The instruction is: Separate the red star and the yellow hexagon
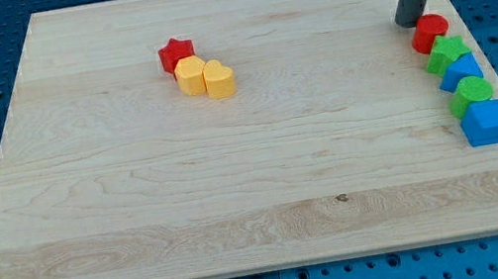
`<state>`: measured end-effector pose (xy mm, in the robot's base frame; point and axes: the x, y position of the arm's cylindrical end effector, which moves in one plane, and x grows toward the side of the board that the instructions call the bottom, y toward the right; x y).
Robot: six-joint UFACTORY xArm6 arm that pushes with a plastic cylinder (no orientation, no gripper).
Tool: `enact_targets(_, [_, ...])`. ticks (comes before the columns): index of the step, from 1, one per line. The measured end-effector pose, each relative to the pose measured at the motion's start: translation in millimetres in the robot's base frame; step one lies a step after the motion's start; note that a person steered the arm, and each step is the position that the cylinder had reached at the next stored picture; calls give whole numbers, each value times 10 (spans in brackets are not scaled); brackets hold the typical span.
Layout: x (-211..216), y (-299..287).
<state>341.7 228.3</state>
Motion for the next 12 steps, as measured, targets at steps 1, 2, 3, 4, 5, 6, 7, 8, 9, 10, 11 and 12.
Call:
enact_targets(1, [82,14])
enact_targets(2, [100,14])
enact_targets(3, [-36,-77])
enact_targets(4, [-304,-767])
enact_targets(5, [-448,-1740])
enact_targets(6, [-530,-2821])
enact_targets(7, [-528,-3496])
enact_targets(8, [-321,-3666])
enact_targets(9, [-60,-3728])
enact_targets(10, [-61,-3712])
enact_targets(11, [-67,-3537])
enact_targets(12, [46,-3416])
